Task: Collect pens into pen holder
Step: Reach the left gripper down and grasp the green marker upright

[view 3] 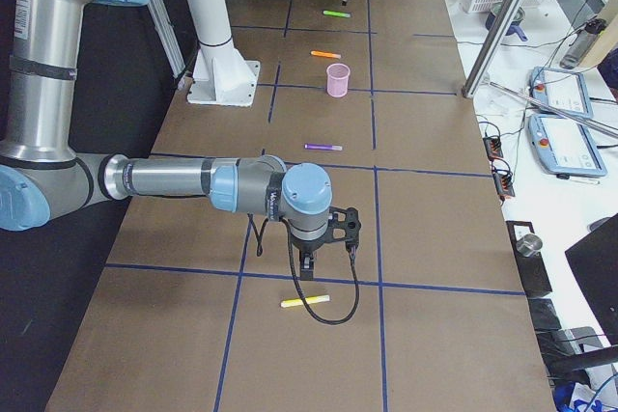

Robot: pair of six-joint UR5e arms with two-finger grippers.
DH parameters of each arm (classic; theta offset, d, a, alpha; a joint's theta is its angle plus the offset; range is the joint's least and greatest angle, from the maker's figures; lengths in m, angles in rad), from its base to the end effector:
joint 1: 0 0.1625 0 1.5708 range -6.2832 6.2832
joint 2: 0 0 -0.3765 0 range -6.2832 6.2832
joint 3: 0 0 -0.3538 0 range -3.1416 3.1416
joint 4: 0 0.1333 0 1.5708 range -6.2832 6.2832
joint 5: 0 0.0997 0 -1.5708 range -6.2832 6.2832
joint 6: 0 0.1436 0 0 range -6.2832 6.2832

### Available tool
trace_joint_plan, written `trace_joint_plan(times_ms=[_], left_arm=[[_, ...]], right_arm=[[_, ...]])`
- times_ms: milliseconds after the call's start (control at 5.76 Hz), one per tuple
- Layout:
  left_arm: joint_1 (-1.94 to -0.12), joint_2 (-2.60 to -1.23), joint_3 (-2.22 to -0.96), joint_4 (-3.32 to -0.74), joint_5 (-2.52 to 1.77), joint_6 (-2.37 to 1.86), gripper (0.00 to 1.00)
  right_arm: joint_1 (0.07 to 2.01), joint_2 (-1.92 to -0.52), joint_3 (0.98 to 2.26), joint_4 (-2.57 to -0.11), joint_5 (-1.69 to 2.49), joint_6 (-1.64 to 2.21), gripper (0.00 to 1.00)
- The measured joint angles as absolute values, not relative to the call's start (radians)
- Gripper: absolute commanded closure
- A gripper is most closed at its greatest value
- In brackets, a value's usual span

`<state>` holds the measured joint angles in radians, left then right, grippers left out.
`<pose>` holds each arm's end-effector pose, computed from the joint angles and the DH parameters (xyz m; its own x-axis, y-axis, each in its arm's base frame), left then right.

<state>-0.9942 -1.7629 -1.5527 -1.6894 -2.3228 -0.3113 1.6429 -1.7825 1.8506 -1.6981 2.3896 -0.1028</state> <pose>0.2682 -0.4770 0.5425 0.6404 0.2904 -0.7110 -0.3423 0.9367 0.0742 0.0548 -0.3646 0.6103 0.6820 -0.0104 0.7313 -0.0019 0.9999 0.0160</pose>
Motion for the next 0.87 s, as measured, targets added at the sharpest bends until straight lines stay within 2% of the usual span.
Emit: trace_joint_plan(times_ms=[347, 694, 867], left_arm=[[-0.951, -1.780, -1.525, -1.688, -2.316, -0.346, 0.30], [-0.946, -1.778, -1.516, -1.686, -2.318, -0.348, 0.30], [-0.946, -1.780, -1.508, -1.686, -2.319, -0.348, 0.44]], right_arm=[[1.643, -1.785, 1.850, -1.698, 2.393, -0.103, 0.00], [1.644, -1.789, 1.850, -1.698, 2.396, -0.104, 0.00], [1.644, -1.790, 1.850, -1.698, 2.396, -0.104, 0.00]])
